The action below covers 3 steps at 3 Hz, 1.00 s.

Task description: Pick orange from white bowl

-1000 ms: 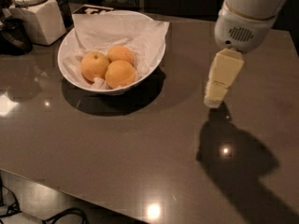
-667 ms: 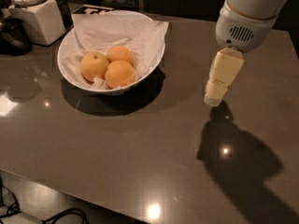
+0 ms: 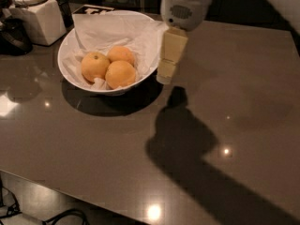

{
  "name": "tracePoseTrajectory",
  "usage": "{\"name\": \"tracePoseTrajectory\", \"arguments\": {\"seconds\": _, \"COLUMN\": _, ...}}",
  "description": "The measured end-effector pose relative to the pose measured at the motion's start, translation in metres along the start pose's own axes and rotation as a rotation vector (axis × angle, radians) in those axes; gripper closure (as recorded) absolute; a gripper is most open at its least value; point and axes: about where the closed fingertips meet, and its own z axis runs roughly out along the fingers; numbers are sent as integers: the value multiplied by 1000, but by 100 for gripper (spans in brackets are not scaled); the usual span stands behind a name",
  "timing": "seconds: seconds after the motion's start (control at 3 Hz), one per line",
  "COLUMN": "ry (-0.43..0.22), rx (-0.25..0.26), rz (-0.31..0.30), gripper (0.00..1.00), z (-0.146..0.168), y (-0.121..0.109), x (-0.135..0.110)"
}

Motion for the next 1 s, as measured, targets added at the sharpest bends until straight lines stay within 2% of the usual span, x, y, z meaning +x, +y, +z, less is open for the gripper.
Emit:
{"name": "tracePoseTrajectory", "arguments": {"seconds": 0.67, "ry": -64, "rx": 25, "rz": -16, "gripper": 0, "z": 2, "y": -5, "x": -25}}
{"name": "tracePoseTrajectory", "arguments": {"seconds": 1.0, "ry": -62, "rx": 33, "rz": -75, "gripper": 0, "z": 9, "y": 3, "x": -61}}
